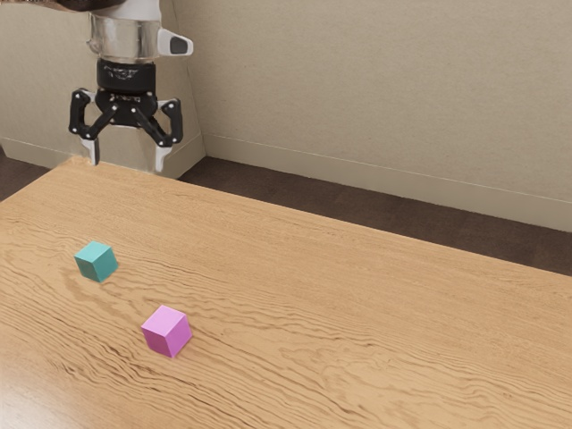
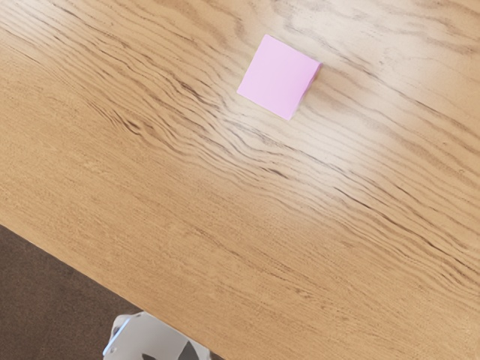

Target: Pick up the blue block with one arm, and put the blue block on the pink block with one arm

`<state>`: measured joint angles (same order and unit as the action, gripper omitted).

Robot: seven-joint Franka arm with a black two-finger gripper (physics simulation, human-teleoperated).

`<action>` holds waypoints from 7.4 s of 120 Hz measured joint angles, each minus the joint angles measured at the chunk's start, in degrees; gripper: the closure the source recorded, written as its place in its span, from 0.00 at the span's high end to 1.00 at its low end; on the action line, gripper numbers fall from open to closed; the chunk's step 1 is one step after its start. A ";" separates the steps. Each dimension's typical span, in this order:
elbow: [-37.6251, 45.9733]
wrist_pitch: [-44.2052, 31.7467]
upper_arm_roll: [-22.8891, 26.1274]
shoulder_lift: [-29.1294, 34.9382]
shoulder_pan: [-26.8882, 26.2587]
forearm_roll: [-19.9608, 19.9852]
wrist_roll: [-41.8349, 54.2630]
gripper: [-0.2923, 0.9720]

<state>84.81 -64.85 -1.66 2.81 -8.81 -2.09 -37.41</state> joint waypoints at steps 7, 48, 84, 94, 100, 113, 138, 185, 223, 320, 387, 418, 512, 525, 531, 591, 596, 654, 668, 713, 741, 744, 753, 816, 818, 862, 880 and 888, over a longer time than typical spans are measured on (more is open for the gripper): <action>0.31 -3.54 -0.02 -0.01 0.34 0.63 -4.85 0.77; 3.13 -8.54 -6.11 0.77 3.05 0.61 -25.20 0.77; 29.29 -23.92 -2.08 9.63 17.14 0.84 -27.40 0.77; 35.33 -30.08 -3.21 10.91 17.48 0.85 -25.93 0.77; 38.41 -33.75 -3.88 12.06 17.77 0.85 -24.98 0.77; 41.63 -39.82 -4.34 12.80 18.99 0.92 -22.90 0.77; 43.43 -46.03 -4.26 12.50 21.64 0.42 -10.97 0.77; 44.21 -60.57 -4.42 2.61 27.60 -0.42 26.00 0.77; 44.17 -74.71 -4.41 -4.89 31.60 4.36 52.22 0.77; 39.98 -83.92 -4.35 -15.13 32.40 12.32 84.38 0.77; 38.46 -83.56 -4.32 -17.04 32.27 13.23 80.85 0.77; 37.78 -82.11 -4.32 -17.64 32.42 12.48 76.46 0.77; 32.88 -81.32 -4.32 -21.95 33.50 10.67 71.71 0.77; 31.41 -81.31 -4.32 -22.96 33.50 10.65 71.54 0.77; 31.09 -81.31 -4.32 -23.29 33.50 10.67 71.49 0.77; 30.00 -81.30 -4.23 -25.25 33.79 10.93 71.52 0.77; 30.00 -81.30 -4.18 -25.39 33.77 10.98 71.53 0.77; 28.72 -81.30 -3.67 -27.44 33.68 11.19 71.56 0.77; 28.68 -81.30 -3.62 -27.85 33.70 11.37 71.55 0.77; 28.84 -81.48 -3.69 -27.62 33.67 11.93 70.70 0.51; 47.83 -81.66 -3.37 -3.23 29.32 10.97 66.47 0.51; 50.45 -81.67 -3.04 -0.15 28.92 10.53 65.53 0.51; 55.99 -81.69 -2.54 6.54 26.20 8.14 62.19 0.51; 62.76 -80.98 1.41 10.29 15.69 2.02 37.14 0.50; 62.70 -80.98 1.48 9.86 15.66 2.03 36.54 0.50; 62.66 -80.86 3.25 6.99 15.68 2.31 26.29 0.51; 62.81 -80.83 4.67 6.77 15.65 0.82 24.21 0.51; 62.84 -80.82 4.79 6.85 15.76 0.08 23.82 0.51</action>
<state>147.65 -145.67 3.13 9.66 6.95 -2.02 -13.59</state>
